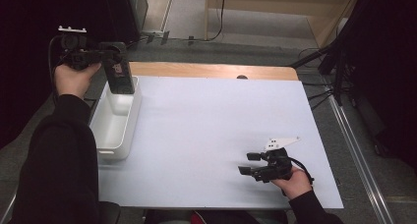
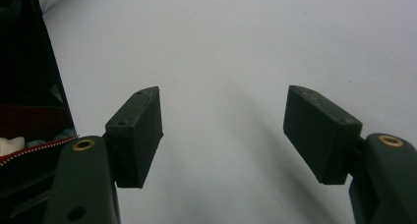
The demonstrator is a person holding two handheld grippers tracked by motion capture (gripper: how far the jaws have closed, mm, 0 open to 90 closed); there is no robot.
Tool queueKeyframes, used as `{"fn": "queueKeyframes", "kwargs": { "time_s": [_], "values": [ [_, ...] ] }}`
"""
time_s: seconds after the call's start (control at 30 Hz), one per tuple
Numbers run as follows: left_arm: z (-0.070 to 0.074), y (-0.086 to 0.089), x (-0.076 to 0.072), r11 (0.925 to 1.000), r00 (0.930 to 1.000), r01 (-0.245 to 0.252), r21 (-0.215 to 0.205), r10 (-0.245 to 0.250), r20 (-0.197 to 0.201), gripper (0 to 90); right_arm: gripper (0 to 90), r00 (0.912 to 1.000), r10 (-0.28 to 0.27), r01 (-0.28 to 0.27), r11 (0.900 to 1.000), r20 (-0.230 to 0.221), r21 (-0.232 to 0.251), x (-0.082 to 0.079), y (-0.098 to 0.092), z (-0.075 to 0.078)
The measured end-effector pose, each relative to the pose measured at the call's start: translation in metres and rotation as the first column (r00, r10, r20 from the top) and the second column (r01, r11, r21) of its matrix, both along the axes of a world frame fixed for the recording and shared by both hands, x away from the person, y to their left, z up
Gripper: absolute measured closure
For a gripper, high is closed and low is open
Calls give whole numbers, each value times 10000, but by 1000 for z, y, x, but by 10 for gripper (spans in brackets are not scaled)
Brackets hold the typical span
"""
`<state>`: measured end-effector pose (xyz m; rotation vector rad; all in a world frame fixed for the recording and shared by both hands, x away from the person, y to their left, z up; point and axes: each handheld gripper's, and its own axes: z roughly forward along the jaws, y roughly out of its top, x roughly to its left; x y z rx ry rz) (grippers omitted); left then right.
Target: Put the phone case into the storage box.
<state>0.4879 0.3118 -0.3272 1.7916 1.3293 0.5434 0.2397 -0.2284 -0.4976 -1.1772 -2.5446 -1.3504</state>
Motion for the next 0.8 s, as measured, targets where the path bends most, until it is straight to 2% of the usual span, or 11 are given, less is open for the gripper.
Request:
{"fn": "queueKeyframes", "kwargs": {
  "time_s": [0.17, 0.27, 0.47, 0.8],
  "values": [
    [-6, 2, 6, 9998, 9998, -178, -17, 178, 28, 714, 299, 10000, -40, 40, 10000, -3, 12, 0, 0, 0],
    [-9, 4, 9, 9995, 9996, -270, -162, 271, 72, 714, 298, 10000, -40, 40, 10000, -36, 3, 0, -1, 0],
    [-13, 7, 13, 9985, 9984, -537, 54, 536, 187, 715, 299, 10000, -38, 38, 10000, -4, 8, 0, 0, 0],
    [-27, 6, 22, 9971, 9974, -719, 246, 718, 77, 714, 300, 10000, 15, -15, 10000, -66, -33, 0, 1, -1]
  ]
}}
